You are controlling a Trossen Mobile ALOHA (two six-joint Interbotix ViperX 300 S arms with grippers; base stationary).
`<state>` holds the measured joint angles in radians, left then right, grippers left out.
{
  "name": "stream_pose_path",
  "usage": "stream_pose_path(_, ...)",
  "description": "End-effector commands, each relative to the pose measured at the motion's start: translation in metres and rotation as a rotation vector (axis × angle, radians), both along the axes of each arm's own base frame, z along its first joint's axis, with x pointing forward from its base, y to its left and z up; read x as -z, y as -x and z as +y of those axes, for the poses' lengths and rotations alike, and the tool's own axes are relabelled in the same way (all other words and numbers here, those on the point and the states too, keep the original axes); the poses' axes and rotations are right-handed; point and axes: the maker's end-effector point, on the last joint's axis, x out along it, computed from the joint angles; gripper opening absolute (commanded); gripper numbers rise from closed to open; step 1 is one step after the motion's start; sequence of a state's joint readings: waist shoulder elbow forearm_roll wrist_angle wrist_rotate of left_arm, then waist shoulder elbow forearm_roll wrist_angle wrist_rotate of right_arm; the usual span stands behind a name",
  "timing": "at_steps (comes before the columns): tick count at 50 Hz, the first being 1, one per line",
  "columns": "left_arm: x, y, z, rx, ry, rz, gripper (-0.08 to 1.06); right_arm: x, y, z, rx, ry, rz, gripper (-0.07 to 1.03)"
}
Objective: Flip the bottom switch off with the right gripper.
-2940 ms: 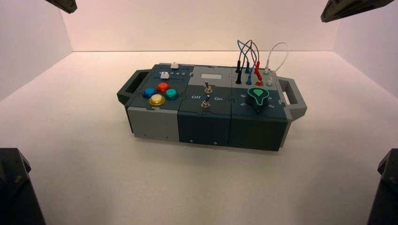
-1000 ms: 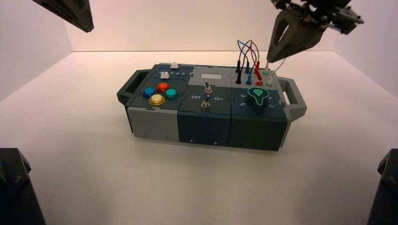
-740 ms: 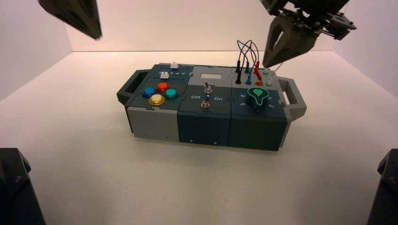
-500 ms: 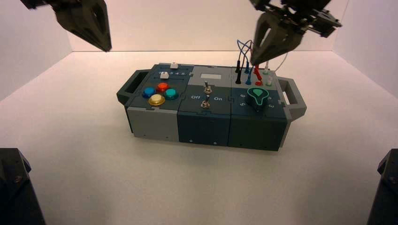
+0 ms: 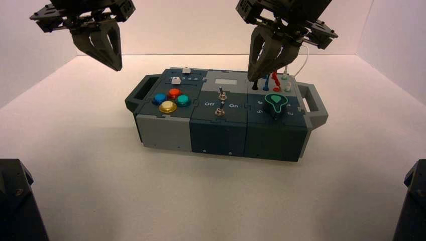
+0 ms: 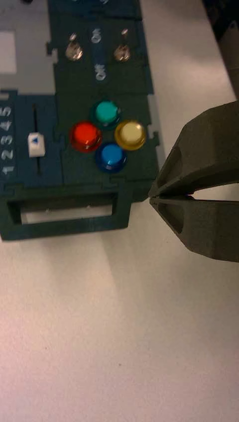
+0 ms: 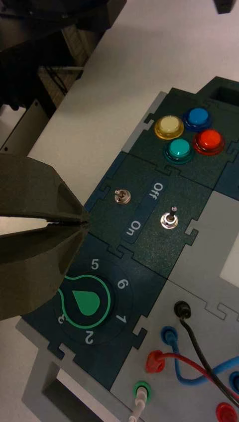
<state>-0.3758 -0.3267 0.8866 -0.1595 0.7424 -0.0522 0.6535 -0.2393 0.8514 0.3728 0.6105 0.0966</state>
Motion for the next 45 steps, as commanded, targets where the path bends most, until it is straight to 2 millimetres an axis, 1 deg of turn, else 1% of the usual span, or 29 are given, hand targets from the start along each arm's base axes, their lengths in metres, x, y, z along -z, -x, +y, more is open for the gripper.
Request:
stream_pose_path(1, -0.003, -0.024, 0.005, -0.052, 0.006, -0.026, -0.03, -0.009, -0.007, 0.007, 0.027, -0.025, -0.009, -0.02)
stream_pose_path(2, 0.0, -0.029, 0.004, -0.055, 0.003, -0.016, -0.03, -0.008, -0.007, 0.007, 0.03, -0.023, -0.005, -0.02)
stream_pose_path(9, 0.011, -0.041, 0.0, -0.066, -0.001, 0.002, -0.03, -0.008, -0.006, 0.007, 0.048, -0.023, 0.005, -0.02)
stream_pose_path(13, 0.022, -0.045, -0.001, -0.075, -0.006, 0.02, -0.03, -0.007, -0.005, 0.005, 0.056, -0.022, 0.008, -0.02)
stream_pose_path(15, 0.031, -0.048, -0.002, -0.082, -0.012, 0.033, -0.03, -0.006, -0.005, 0.005, 0.063, -0.021, 0.011, -0.02)
stream_pose_path(19, 0.041, -0.049, -0.002, -0.089, -0.019, 0.048, -0.03, -0.005, -0.005, 0.004, 0.064, -0.016, 0.013, -0.02)
stream_pose_path(20, 0.046, -0.05, -0.002, -0.092, -0.021, 0.054, -0.03, -0.005, -0.005, 0.003, 0.066, -0.013, 0.017, -0.02)
stream_pose_path(21, 0.056, -0.051, -0.001, -0.098, -0.028, 0.067, -0.03, -0.005, -0.006, 0.004, 0.068, -0.011, 0.018, -0.02)
stream_pose_path(28, 0.074, -0.051, 0.0, -0.104, -0.041, 0.089, -0.03, -0.003, -0.005, 0.003, 0.079, -0.005, 0.028, -0.02)
stream_pose_path(34, 0.077, -0.053, -0.001, -0.109, -0.04, 0.085, -0.03, -0.001, -0.005, 0.0, 0.089, 0.014, 0.029, -0.02)
stream_pose_path(39, 0.076, -0.057, -0.002, -0.109, -0.036, 0.075, -0.03, 0.0, -0.006, -0.002, 0.096, 0.025, 0.029, -0.02)
stream_pose_path(45, 0.067, -0.062, -0.009, -0.111, -0.022, 0.052, -0.03, 0.0, -0.005, -0.003, 0.094, 0.032, 0.033, -0.02)
